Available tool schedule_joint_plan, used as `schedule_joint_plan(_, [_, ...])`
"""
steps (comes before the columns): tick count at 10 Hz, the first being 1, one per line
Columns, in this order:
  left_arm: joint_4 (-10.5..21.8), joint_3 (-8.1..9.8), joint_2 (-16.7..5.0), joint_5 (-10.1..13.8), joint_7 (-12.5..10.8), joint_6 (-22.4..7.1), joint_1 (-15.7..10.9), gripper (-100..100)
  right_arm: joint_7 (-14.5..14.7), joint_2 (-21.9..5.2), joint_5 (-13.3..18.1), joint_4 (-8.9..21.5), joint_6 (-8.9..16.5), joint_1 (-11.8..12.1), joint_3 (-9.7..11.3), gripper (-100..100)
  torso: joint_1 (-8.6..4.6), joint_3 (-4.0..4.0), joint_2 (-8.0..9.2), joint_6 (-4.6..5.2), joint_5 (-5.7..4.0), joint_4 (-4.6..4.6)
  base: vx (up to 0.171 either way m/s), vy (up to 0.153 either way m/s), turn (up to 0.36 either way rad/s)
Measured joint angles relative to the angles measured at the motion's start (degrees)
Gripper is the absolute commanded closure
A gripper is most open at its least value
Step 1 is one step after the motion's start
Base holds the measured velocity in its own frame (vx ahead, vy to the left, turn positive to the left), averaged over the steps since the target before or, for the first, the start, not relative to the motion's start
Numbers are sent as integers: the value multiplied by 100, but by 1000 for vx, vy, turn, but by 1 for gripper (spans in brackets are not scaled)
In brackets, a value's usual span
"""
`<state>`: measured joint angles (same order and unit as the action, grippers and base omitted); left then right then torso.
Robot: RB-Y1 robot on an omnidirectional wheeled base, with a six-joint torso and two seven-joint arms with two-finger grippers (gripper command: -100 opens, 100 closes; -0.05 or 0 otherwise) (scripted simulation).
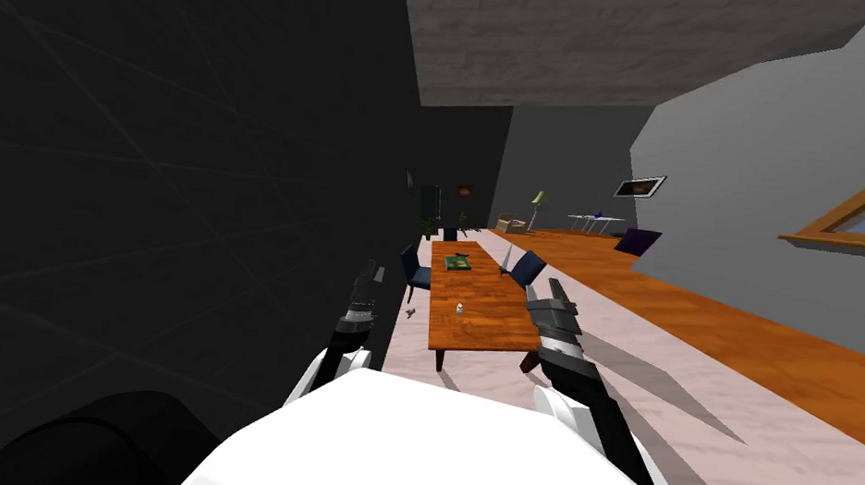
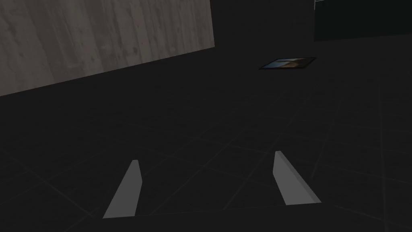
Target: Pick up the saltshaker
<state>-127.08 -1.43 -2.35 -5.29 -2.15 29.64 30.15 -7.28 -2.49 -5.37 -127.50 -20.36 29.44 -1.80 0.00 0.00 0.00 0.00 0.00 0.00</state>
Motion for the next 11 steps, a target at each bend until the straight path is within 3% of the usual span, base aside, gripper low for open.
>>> schedule_joint_plan(5, [0,0,0,0,0,0,-1,0,-223,-125,451,508,144,-58,-134,-100,-4,7,13,-2,-1,3,-43,-11,268])
schedule_joint_plan(11, [0,0,0,0,0,0,-1,0,-620,-338,1231,1488,486,-314,-463,-100,-9,9,16,-1,-2,4,-44,-12,268])
